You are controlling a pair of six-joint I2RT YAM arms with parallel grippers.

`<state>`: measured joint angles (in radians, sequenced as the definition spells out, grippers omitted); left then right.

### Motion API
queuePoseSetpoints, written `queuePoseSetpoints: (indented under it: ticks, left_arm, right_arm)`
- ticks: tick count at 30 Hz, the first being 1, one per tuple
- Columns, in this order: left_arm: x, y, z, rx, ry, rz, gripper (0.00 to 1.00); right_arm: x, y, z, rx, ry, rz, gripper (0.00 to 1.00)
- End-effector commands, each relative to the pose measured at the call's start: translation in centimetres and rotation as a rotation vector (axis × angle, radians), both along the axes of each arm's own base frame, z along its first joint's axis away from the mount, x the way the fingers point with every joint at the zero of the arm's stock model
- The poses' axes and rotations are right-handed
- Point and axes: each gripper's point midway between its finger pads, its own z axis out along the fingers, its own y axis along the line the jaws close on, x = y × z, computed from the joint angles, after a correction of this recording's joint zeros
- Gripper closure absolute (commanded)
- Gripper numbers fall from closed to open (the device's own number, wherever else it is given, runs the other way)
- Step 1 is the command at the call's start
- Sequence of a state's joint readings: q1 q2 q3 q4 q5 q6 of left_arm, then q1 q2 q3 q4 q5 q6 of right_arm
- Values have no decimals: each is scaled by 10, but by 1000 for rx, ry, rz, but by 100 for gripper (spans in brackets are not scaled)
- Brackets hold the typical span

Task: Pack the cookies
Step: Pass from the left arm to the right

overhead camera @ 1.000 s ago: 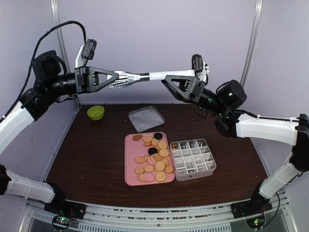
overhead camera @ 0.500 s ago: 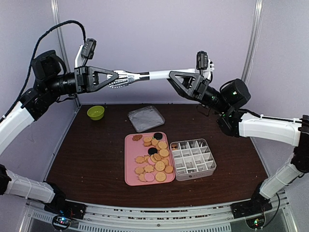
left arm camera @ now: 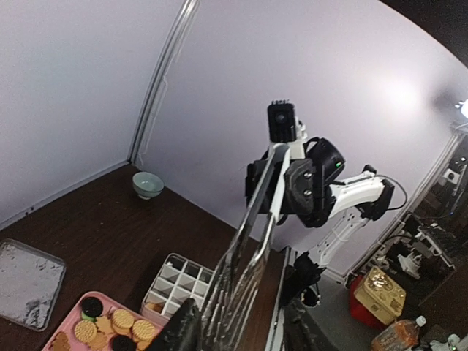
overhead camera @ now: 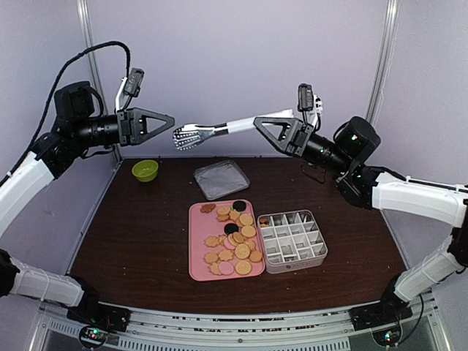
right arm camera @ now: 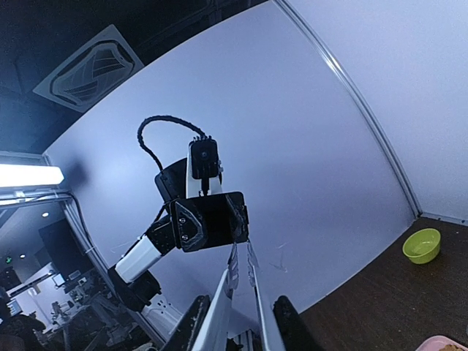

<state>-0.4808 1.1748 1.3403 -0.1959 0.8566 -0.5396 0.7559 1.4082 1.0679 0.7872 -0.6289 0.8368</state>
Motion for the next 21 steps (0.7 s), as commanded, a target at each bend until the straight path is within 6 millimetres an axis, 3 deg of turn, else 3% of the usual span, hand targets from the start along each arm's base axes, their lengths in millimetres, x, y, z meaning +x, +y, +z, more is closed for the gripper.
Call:
queuePoseSetpoints:
  ticks: [1,5,9,15,21]
  left_arm:
    - [19,12,-33,117,8,40,51]
    - [41,33,-61,236,-12,129,38]
    - [64,68,-89,371,-16,232,29]
    - [79,115,-134,616,-10,336,25]
    - [82,149,-178,749,96,379,25]
  right_arm:
    - [13,-13,-15,-110,-18,-160,74]
    - [21,-15,-44,-255,-1,-252,74]
    - [25,-16,-75,-410,-1,-330,75]
    - [29,-9,-116,-608,-25,-421,76]
    - [23,9,-138,-727,-59,-463,77]
